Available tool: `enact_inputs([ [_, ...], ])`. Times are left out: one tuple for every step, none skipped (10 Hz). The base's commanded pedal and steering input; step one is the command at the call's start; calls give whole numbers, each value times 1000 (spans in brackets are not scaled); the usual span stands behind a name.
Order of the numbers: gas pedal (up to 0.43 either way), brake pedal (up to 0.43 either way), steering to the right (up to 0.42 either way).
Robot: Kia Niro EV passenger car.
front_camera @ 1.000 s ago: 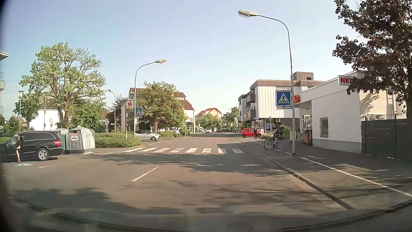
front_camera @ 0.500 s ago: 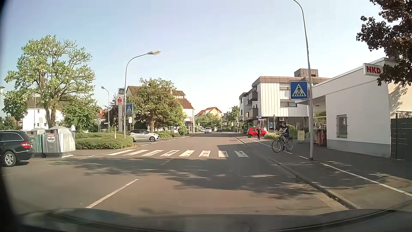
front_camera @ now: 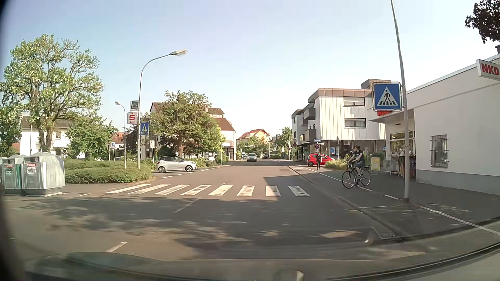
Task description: Follow the waypoints while adhering to traffic rules and regulations
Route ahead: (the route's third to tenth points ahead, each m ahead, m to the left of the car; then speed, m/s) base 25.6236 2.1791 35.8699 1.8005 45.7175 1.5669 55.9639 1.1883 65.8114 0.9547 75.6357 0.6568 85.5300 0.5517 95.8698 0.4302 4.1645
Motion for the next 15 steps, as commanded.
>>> enact_inputs([
  [0, 287, -3],
  [0, 287, -3],
  [0, 280, -1],
  [0, 287, -1],
  [0, 280, -1],
  [0, 287, -1],
  [0, 287, -1],
  [0, 287, 0],
  [0, 280, 0],
  [0, 280, 0],
  [0, 280, 0],
  [0, 287, 0],
  [0, 280, 0],
  [0, 280, 0],
  [0, 280, 0],
])
